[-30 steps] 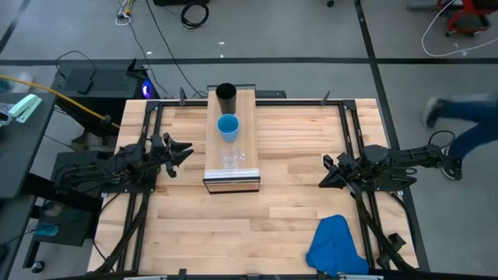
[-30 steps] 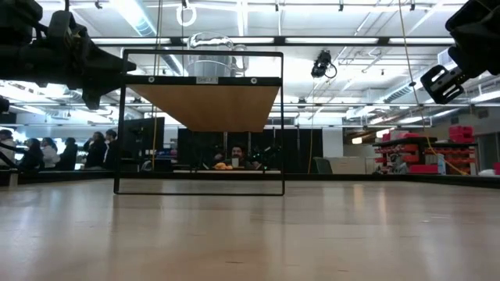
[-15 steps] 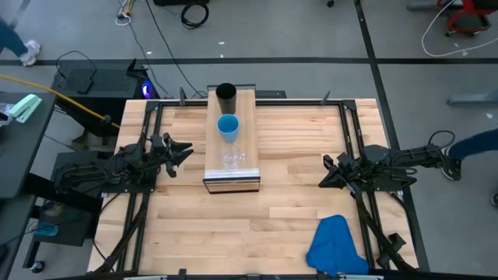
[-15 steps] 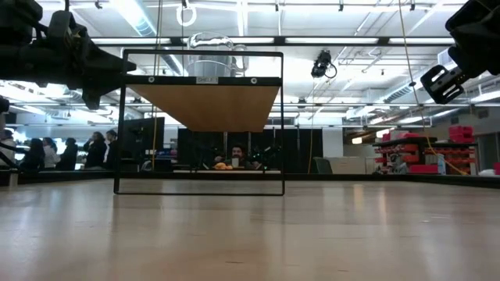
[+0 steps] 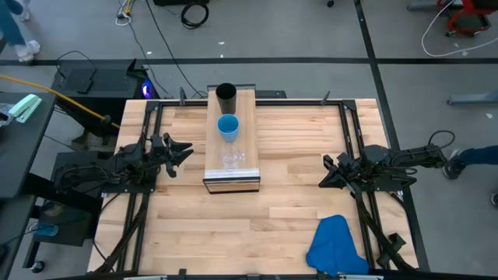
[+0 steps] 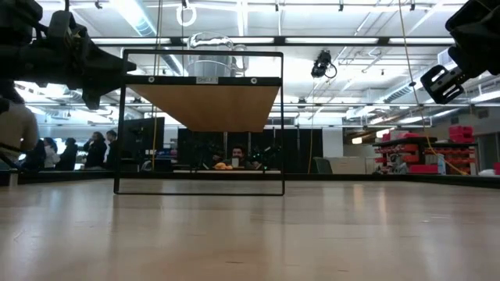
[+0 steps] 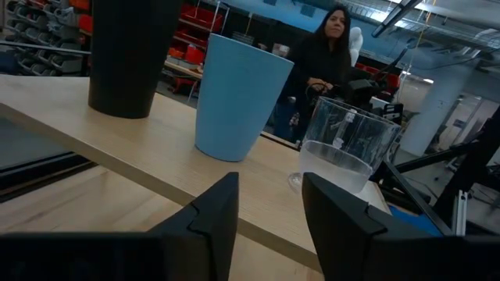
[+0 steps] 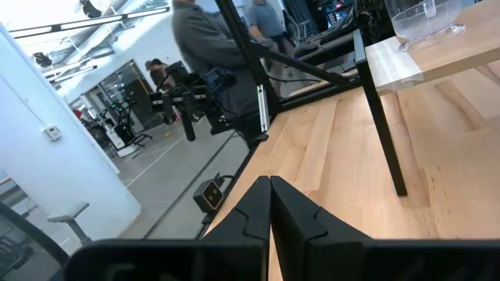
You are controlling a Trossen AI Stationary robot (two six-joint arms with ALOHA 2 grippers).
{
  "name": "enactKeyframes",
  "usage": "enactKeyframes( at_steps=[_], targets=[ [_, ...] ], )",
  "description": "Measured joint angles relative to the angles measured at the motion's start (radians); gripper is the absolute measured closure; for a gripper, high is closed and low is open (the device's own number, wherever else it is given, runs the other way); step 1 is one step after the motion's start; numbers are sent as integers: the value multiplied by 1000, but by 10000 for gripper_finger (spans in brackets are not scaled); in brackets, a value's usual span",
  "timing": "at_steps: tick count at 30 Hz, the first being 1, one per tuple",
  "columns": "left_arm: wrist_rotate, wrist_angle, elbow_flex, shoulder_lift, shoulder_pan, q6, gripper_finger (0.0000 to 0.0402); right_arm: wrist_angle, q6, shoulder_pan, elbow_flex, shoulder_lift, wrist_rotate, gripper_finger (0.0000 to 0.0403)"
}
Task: Stack small to large cups/mugs on shelf
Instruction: Return to Home Position
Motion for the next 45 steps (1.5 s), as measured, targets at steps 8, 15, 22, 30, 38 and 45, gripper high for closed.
enactKeyframes(
  at_steps=[8, 15, 22, 30, 38, 45],
  targets=[
    [0, 0, 0, 0, 0, 0, 245, 0, 0, 0, 0, 0, 0, 387],
    [0, 0, 0, 0, 0, 0, 252, 0, 0, 0, 0, 0, 0, 387],
    [0, 0, 0, 0, 0, 0, 245, 0, 0, 0, 0, 0, 0, 387],
    [0, 0, 0, 0, 0, 0, 251, 0, 0, 0, 0, 0, 0, 387],
    [0, 0, 0, 0, 0, 0, 247, 0, 0, 0, 0, 0, 0, 387],
    [0, 0, 0, 0, 0, 0, 247, 0, 0, 0, 0, 0, 0, 387]
  ],
)
